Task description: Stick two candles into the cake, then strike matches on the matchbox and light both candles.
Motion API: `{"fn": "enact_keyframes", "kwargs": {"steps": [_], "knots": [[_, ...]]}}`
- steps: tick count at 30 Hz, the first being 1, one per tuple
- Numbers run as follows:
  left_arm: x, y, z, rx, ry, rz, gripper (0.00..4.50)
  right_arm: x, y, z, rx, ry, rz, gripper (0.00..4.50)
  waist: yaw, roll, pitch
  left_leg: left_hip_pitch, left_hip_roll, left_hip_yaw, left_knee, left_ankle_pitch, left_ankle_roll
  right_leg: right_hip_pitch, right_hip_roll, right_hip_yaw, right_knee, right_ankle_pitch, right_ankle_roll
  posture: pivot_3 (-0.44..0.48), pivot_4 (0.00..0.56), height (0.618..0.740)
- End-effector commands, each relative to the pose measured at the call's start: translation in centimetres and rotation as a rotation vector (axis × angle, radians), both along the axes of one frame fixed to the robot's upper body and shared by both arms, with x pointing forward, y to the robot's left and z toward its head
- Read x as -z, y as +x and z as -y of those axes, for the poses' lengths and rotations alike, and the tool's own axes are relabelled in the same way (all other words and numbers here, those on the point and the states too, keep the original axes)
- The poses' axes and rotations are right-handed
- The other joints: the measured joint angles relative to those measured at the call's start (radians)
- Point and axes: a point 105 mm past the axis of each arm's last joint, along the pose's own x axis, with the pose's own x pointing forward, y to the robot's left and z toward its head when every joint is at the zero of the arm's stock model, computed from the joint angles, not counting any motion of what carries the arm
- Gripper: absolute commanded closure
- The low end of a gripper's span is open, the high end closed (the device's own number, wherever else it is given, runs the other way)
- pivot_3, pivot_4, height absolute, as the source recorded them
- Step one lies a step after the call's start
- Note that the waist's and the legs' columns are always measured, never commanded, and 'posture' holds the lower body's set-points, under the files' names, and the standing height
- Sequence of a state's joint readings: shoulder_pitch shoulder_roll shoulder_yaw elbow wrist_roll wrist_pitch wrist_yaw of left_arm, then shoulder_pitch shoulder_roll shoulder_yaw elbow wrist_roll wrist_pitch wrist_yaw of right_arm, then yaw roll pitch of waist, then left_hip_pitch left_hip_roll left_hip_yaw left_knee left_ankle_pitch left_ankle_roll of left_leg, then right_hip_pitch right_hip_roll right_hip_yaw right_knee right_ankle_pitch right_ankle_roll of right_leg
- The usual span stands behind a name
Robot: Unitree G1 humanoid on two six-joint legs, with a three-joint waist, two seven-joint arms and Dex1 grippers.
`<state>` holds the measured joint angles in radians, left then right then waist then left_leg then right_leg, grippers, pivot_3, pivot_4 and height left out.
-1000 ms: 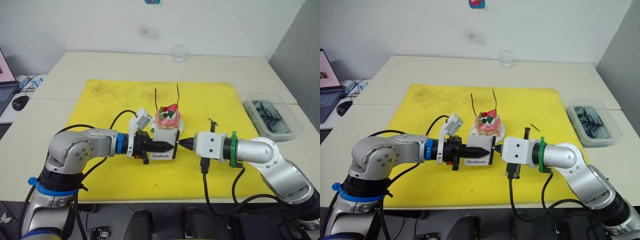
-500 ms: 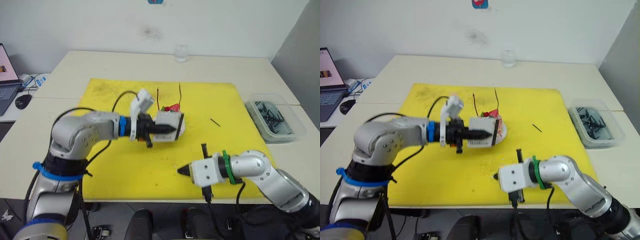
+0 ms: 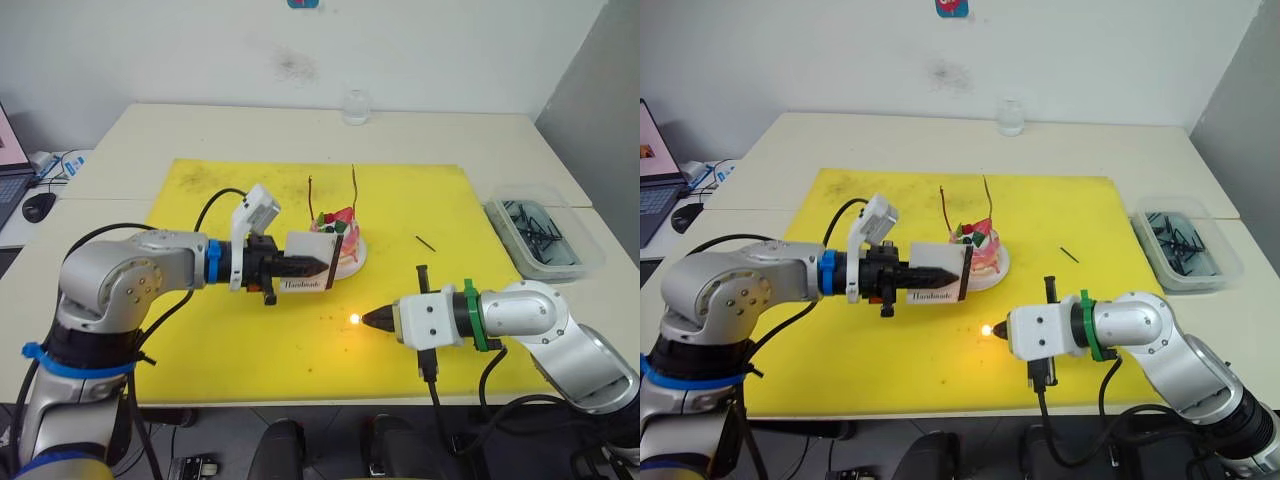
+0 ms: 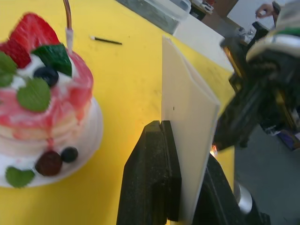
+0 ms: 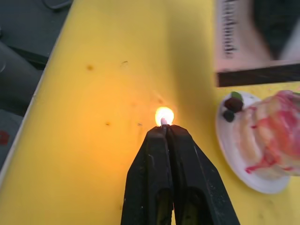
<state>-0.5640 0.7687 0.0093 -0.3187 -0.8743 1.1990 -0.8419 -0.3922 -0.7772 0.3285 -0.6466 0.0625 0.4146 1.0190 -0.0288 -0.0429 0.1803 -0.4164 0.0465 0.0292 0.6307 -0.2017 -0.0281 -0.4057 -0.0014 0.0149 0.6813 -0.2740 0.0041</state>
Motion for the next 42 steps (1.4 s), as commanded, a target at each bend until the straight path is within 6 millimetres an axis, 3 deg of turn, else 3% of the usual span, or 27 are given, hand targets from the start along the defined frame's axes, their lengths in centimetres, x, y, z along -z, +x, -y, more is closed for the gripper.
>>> {"fn": "enact_keyframes", "kwargs": {"steps": [1,8,14,27,42], "knots": [[0.4,-0.9,-1.0,-0.031,0.016,0.000,4.50,-2.4,0.8,-0.1,0.023,0.060,0.066,4.49,-0.002,0.000,0.000,0.000,0.000,0.000,0.000,0.000,0.000,0.000,0.000,0.000,0.000,0.000,0.000,0.000,0.150,0.740],[4.5,-1.6,-3.6,-0.152,0.054,-0.103,4.50,-6.6,4.7,-2.8,0.078,0.193,0.194,4.49,0.000,0.000,0.000,0.001,0.001,-0.001,0.000,0.000,0.000,0.000,0.000,-0.001,0.001,0.001,-0.002,0.000,0.150,0.740],[5.2,-1.8,-3.3,-0.152,0.050,-0.110,4.50,-9.3,7.7,-5.6,0.138,0.293,0.300,4.49,0.005,0.000,0.000,0.000,0.000,0.001,0.000,0.000,0.000,0.000,-0.001,0.000,0.000,0.001,-0.002,0.000,0.150,0.740],[5.1,-1.4,-2.8,-0.144,0.044,-0.091,4.50,-10.5,10.0,-6.5,0.217,0.363,0.373,4.49,0.003,0.000,0.000,0.000,0.000,0.000,0.000,0.000,0.000,-0.001,-0.001,0.000,0.001,0.001,-0.003,0.000,0.150,0.740],[5.0,-1.2,-2.5,-0.133,0.041,-0.079,4.50,-9.9,10.6,-6.1,0.249,0.357,0.361,4.49,0.003,0.000,0.000,0.000,0.000,0.000,0.000,0.000,0.000,-0.001,-0.001,0.000,0.000,0.001,-0.003,0.000,0.150,0.740]]}}
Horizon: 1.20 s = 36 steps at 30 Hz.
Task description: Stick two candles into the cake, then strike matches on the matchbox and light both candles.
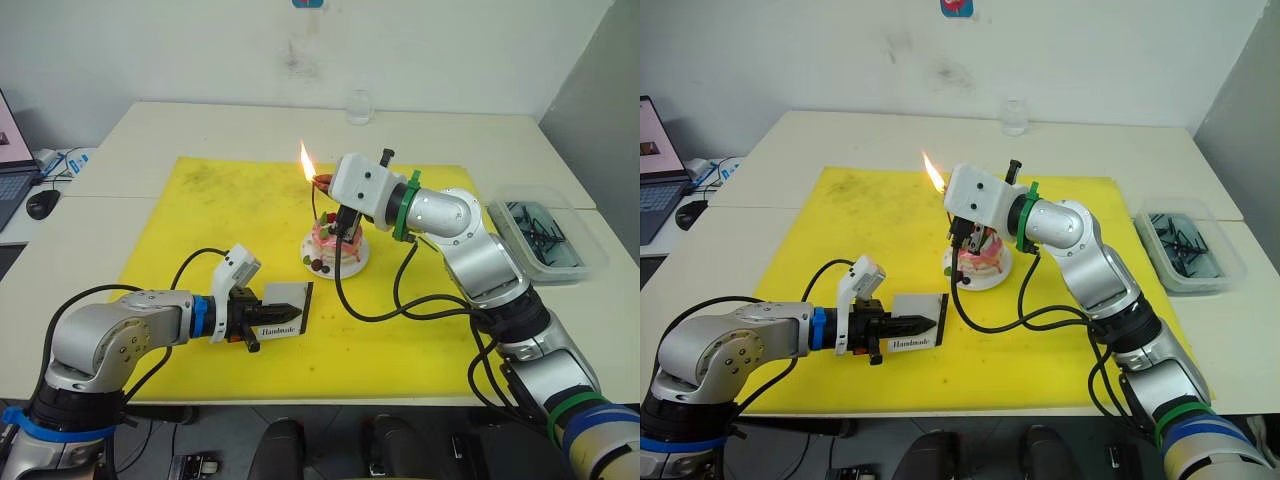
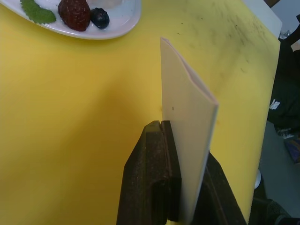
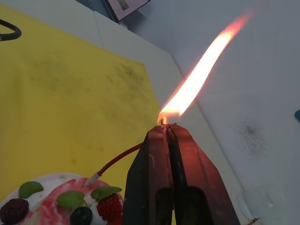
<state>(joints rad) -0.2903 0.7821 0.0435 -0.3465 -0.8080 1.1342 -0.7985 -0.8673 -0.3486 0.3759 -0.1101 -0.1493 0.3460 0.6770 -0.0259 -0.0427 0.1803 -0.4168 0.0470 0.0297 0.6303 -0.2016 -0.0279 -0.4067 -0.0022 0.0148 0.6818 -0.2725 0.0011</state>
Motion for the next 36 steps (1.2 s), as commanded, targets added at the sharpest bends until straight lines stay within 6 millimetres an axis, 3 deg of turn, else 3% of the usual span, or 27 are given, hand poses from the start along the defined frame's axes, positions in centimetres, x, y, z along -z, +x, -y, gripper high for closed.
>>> {"fn": "enact_keyframes", "kwargs": {"steps": [1,36], "knots": [[-0.83,0.17,0.54,0.025,-0.009,0.047,4.50,-1.22,-0.11,0.43,0.011,0.019,0.044,4.49,0.000,0.000,0.000,0.000,0.000,0.000,0.000,0.000,0.000,0.000,0.000,0.000,0.000,0.000,0.000,0.000,0.150,0.740],[-0.79,0.41,0.68,0.041,-0.004,0.049,4.50,-0.80,-0.15,0.90,0.022,0.013,-0.010,4.49,0.000,0.000,0.000,0.000,0.000,0.000,0.000,0.000,0.000,0.000,0.000,0.000,0.000,0.000,0.000,0.000,0.150,0.740]]}}
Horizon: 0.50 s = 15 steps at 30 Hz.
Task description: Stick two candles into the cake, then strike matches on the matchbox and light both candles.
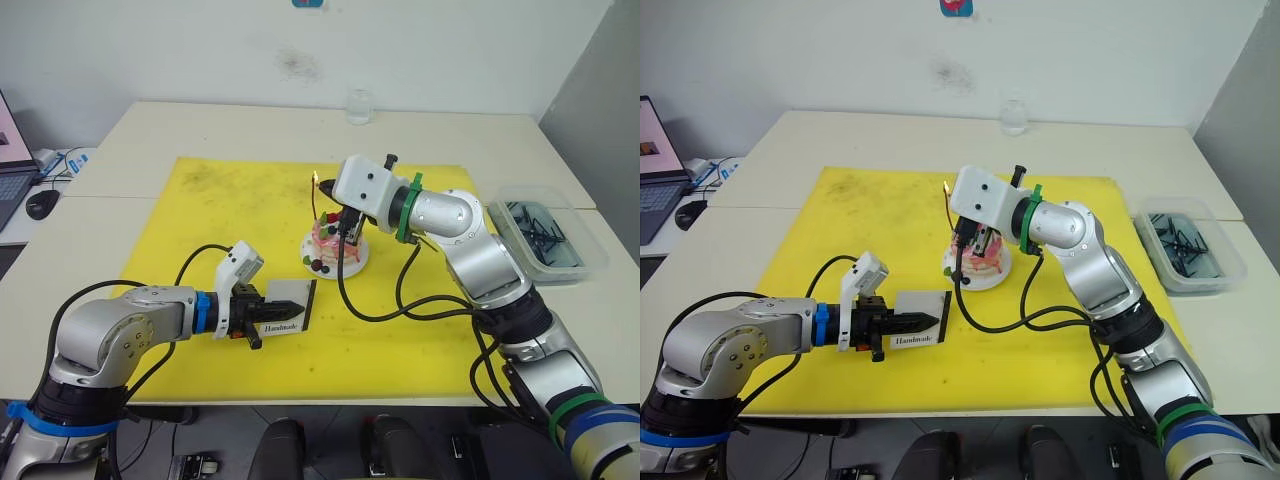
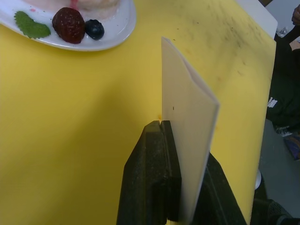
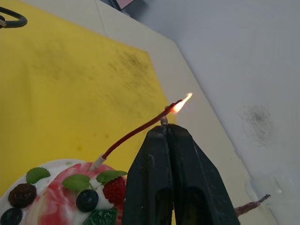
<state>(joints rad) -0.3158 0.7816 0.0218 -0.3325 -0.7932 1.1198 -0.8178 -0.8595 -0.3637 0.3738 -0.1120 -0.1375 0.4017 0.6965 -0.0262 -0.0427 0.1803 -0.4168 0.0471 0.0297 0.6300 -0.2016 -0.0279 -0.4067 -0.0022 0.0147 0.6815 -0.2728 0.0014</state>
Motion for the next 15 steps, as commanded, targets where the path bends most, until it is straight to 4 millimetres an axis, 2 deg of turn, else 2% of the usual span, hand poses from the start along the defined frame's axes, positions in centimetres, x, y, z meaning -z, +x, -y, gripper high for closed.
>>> {"fn": "enact_keyframes", "kwargs": {"steps": [1,15], "knots": [[-0.57,0.13,0.35,0.019,-0.005,0.036,4.50,-1.65,-0.53,0.21,-0.007,0.028,0.051,4.49,0.000,0.000,0.000,0.000,0.000,0.000,0.000,0.000,0.000,0.000,0.000,0.000,0.000,0.000,0.000,0.000,0.150,0.740],[-0.46,0.13,0.39,0.021,-0.006,0.034,4.50,-1.92,-0.72,-0.12,-0.021,0.027,0.054,4.49,0.000,0.000,0.000,0.000,0.000,0.000,0.000,0.000,0.000,0.000,0.000,0.000,0.000,0.000,0.000,0.000,0.150,0.740]]}}
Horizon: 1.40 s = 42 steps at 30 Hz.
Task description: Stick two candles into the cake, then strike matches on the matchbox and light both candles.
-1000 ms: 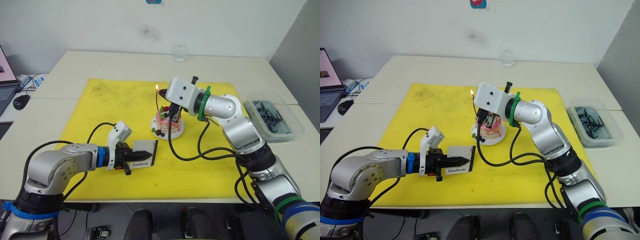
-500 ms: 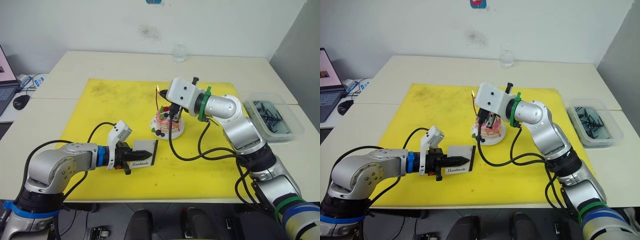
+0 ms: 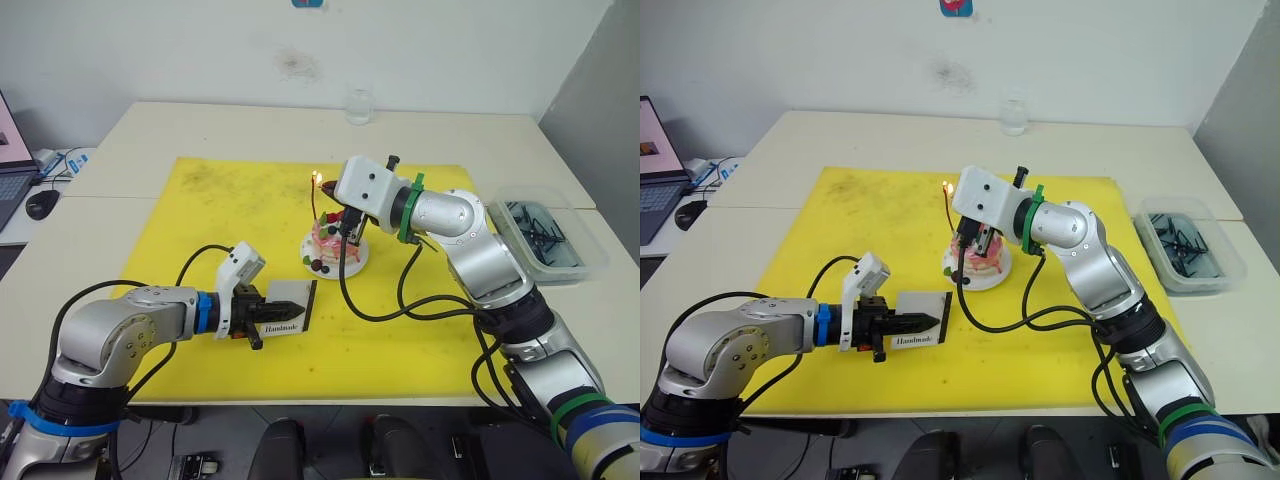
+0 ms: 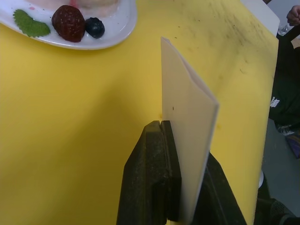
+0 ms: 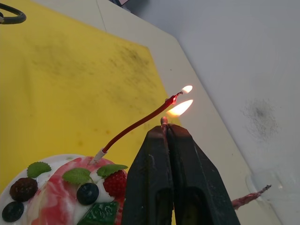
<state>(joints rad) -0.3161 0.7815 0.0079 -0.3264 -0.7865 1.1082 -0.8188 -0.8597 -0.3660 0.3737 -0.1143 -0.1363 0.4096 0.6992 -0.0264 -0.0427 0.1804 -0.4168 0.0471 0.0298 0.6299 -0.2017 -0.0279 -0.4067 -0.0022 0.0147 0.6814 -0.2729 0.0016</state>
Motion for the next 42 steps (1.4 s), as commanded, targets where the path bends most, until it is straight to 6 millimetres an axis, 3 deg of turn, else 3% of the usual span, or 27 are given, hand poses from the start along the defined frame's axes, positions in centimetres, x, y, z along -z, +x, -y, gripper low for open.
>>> {"fn": "enact_keyframes", "kwargs": {"steps": [1,7,15,18,27,30,36,42], "knots": [[-0.7,0.1,0.3,0.018,-0.011,0.035,4.50,-2.0,-0.8,-0.1,-0.026,0.030,0.059,4.49,0.000,0.000,0.000,0.000,0.000,0.000,0.000,0.000,0.000,0.000,0.000,0.000,0.000,0.000,0.000,0.000,0.150,0.740],[-0.8,-0.1,0.6,0.027,-0.021,0.031,4.50,-1.6,-2.8,1.1,-0.073,0.033,-0.002,4.49,0.001,0.000,0.000,0.000,0.000,0.000,0.000,0.000,0.000,0.000,0.000,0.000,0.000,0.000,0.000,0.000,0.150,0.740],[-0.8,-0.5,1.3,0.061,-0.037,0.022,4.50,-1.0,-5.9,7.2,0.021,0.065,-0.203,4.49,0.008,0.000,0.000,0.000,0.000,0.000,0.000,0.000,0.000,0.000,-0.001,0.000,-0.001,0.000,0.000,0.000,0.150,0.740],[-0.8,-0.5,1.6,0.073,-0.043,0.019,4.50,-0.8,-5.5,10.9,0.172,0.080,-0.238,4.49,0.008,0.000,0.000,0.000,0.000,0.000,0.000,0.000,0.000,0.000,0.000,-0.001,0.000,0.000,0.000,0.000,0.150,0.740],[-0.9,-1.1,2.5,0.095,-0.063,0.014,4.50,-0.6,-3.2,24.9,0.734,0.145,-0.211,4.49,0.020,0.000,0.000,0.000,-0.001,0.001,0.000,0.000,0.000,0.000,-0.001,0.001,-0.002,0.000,0.000,0.000,0.150,0.740],[-0.7,-1.3,2.8,0.096,-0.069,0.009,4.50,0.2,-2.5,28.2,0.863,0.194,-0.210,4.49,0.019,0.000,0.000,0.000,-0.001,0.001,0.000,0.000,0.000,0.000,-0.001,0.001,-0.002,0.000,0.000,0.000,0.150,0.740],[-0.4,-1.8,3.3,0.089,-0.087,-0.003,4.50,2.8,-1.1,31.6,1.004,0.345,-0.259,4.49,0.018,0.000,0.000,0.000,-0.001,0.001,0.000,0.000,0.000,0.000,0.000,0.002,-0.002,0.000,0.001,0.000,0.150,0.740],[-0.2,-1.8,3.4,0.085,-0.095,-0.010,4.50,4.8,0.1,32.8,1.070,0.363,-0.279,4.49,0.017,0.002,0.000,0.000,-0.002,0.002,0.000,0.000,0.000,0.000,0.001,0.002,-0.002,0.000,0.001,0.000,0.150,0.740]]}}
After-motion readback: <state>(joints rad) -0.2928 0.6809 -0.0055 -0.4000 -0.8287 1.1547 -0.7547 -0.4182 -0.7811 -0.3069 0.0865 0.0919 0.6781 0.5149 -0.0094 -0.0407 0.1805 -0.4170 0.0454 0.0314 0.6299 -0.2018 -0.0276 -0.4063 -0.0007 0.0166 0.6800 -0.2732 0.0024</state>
